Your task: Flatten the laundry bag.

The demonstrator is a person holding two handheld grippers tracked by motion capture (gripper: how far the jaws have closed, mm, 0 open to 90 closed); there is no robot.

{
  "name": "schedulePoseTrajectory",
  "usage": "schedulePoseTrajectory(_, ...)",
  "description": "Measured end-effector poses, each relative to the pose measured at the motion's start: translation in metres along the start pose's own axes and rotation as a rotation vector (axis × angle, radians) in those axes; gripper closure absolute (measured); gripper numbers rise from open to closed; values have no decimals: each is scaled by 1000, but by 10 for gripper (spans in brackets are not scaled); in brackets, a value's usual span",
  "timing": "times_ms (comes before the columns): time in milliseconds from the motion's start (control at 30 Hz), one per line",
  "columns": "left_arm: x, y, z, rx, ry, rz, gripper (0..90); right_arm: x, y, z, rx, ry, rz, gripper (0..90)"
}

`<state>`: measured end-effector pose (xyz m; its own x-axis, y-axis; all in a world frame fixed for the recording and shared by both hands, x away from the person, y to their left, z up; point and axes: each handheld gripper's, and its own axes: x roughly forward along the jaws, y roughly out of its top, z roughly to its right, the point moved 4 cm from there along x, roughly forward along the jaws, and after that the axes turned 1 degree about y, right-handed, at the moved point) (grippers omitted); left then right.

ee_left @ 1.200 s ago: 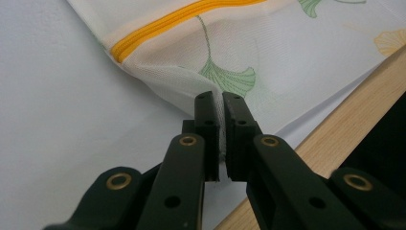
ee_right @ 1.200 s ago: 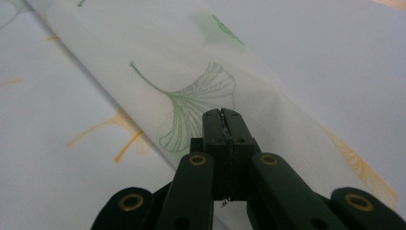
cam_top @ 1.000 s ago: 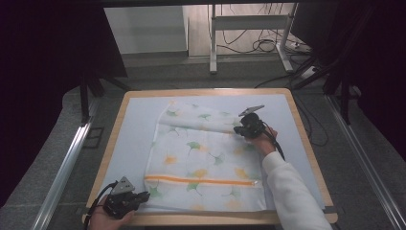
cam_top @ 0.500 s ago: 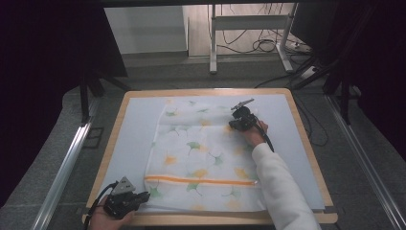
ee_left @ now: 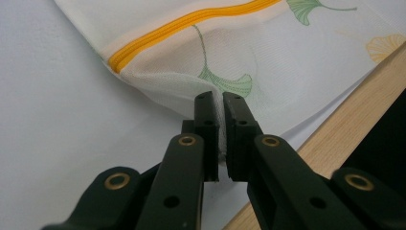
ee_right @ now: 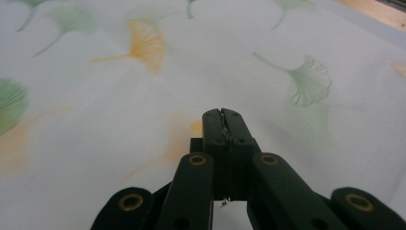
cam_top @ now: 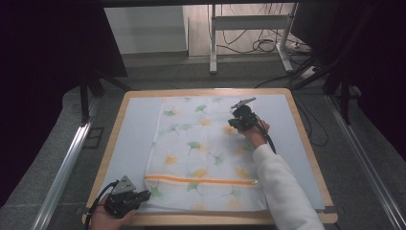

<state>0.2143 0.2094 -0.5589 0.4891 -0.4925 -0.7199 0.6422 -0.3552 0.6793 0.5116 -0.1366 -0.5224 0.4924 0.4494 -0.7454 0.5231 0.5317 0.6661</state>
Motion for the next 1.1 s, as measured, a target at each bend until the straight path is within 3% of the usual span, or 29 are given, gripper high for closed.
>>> schedulePoseTrajectory(167, 3, 0, 1, -2, 8, -3, 815, -36, -26, -20, -49, 45, -5, 885)
schedulePoseTrajectory(233, 1, 1, 0, -14, 39, 7, 711, -50, -38, -26, -58, 67, 9, 885)
schedulePoseTrajectory(367, -8, 7, -6, -63, 81, 80, 462, -73, -63, -38, -70, 99, 22, 876)
schedulePoseTrajectory(500, -5, 14, -9, -75, 105, 93, 340, -91, -85, -43, -71, 119, 34, 858)
schedulePoseTrajectory(700, 5, 32, -7, -32, 103, 95, 304, -113, -111, -47, -47, 140, 40, 855)
schedulePoseTrajectory(833, 15, 53, 0, -3, 79, 106, 308, -121, -127, -51, -24, 153, 40, 873)
schedulePoseTrajectory(1100, 40, 95, 26, 95, 37, 104, 309, -141, -150, -55, 59, 160, 71, 887)
